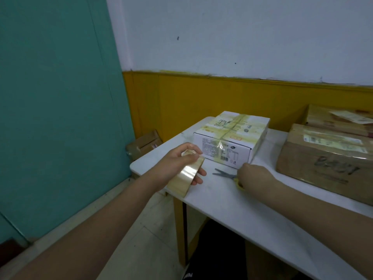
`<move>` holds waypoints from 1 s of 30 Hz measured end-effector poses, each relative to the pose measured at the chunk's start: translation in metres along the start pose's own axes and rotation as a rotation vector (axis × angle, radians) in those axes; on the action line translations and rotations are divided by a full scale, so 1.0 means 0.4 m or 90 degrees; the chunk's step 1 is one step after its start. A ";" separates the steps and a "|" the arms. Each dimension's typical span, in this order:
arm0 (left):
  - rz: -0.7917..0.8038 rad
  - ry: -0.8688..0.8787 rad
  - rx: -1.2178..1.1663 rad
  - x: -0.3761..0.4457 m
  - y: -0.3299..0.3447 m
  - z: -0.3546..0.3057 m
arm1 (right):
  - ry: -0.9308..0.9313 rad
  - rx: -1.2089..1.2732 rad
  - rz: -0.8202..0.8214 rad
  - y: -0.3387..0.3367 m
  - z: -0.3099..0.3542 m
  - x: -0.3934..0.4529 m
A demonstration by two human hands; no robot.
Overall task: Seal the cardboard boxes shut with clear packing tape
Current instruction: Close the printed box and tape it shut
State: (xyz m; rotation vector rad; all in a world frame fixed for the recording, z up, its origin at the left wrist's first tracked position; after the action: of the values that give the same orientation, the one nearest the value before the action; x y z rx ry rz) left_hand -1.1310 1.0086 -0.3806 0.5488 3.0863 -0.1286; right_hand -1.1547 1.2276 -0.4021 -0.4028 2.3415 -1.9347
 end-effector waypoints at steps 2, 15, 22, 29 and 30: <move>-0.018 0.005 -0.015 -0.003 -0.001 0.002 | -0.008 -0.047 0.056 -0.009 0.008 -0.006; -0.075 -0.019 -0.047 -0.046 -0.001 -0.006 | -0.038 0.652 -0.165 -0.167 0.158 0.046; -0.021 -0.222 0.016 -0.137 -0.049 -0.014 | -0.029 0.591 -0.098 -0.172 0.206 0.030; -0.108 -0.310 0.191 -0.111 -0.065 0.134 | 0.024 0.638 -0.025 -0.056 0.209 0.047; -0.122 -0.307 0.237 -0.096 -0.071 0.152 | 0.025 0.630 -0.015 -0.038 0.208 0.052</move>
State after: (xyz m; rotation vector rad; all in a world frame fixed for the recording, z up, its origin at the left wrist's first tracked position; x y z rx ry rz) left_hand -1.1054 0.9639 -0.4381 0.1800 2.6360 -0.7286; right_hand -1.1538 1.1404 -0.4020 -0.2823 1.1141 -2.7623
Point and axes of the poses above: each hand's wrist, its own x-axis towards the middle knuckle, its own y-axis out of the palm, z = x × y, the point moved 3 cm from there along x, towards the middle knuckle, and after that the axes turned 1 degree about -y, right-handed, at the moved point
